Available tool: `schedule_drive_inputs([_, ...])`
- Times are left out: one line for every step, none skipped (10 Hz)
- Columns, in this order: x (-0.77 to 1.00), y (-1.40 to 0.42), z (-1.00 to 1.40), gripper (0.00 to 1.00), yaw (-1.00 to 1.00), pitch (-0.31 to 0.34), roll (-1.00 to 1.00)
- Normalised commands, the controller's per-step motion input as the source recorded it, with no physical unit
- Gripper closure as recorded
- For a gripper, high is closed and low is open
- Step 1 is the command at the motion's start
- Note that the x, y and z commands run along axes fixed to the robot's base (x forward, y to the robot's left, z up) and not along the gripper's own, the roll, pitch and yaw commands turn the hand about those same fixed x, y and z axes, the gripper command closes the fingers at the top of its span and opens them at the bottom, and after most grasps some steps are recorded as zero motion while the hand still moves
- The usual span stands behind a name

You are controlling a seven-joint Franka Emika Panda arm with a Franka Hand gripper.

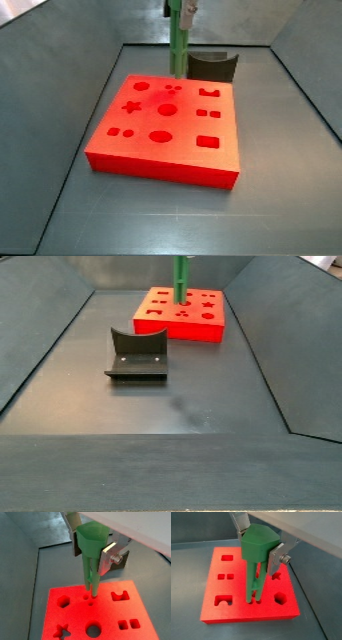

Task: Pick up the 3 prong object. Move up. Place the 3 prong object on the fixture. Regrasp the 3 prong object. Move to above the board. Insert the 3 prong object.
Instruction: Insert the 3 prong object.

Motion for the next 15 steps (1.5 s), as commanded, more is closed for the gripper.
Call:
schedule_drive_inputs([-0.21, 0.0, -0.25, 1.0, -0.83, -0.043, 0.0])
schedule_drive_inputs([-0.18, 0.0, -0.49, 1.0, -0.66, -0.036, -0.28])
schedule_drive_inputs([-0.38, 0.1, -0.33, 1.0, -0.41, -0.034, -0.4])
schedule_drive_inputs([-0.13, 0.03, 0.0, 1.0, -0.02, -0.144, -0.18])
schedule_drive_inputs([0.04, 0.0, 0.0, 1.0, 0.0, 0.0, 0.0])
schedule_drive_inputs([0.31, -0.01, -0.01, 1.0, -0.14, 0.063, 0.05])
schedule_drive_inputs([0.37, 0.0, -0.11, 1.0, -0.2, 0.086, 0.08])
schedule_drive_inputs([0.29, 0.0, -0.14, 1.0, -0.18, 0.056, 0.06])
schedule_drive_inputs([0.2, 0.0, -0.05, 1.0, -0.13, 0.044, 0.03])
schedule_drive_inputs([0.01, 0.0, 0.0, 1.0, -0.04, 0.036, 0.02])
schedule_drive_inputs([0.0, 0.0, -0.01, 1.0, -0.07, 0.004, 0.0])
schedule_drive_inputs([-0.29, 0.0, 0.0, 1.0, -0.16, 0.0, 0.0])
schedule_drive_inputs([-0.26, 0.0, 0.0, 1.0, -0.12, 0.0, 0.0])
schedule_drive_inputs([0.02, 0.0, -0.01, 1.0, -0.01, 0.0, 0.0])
schedule_drive_inputs([0.18, 0.0, -0.02, 1.0, -0.06, 0.027, 0.0])
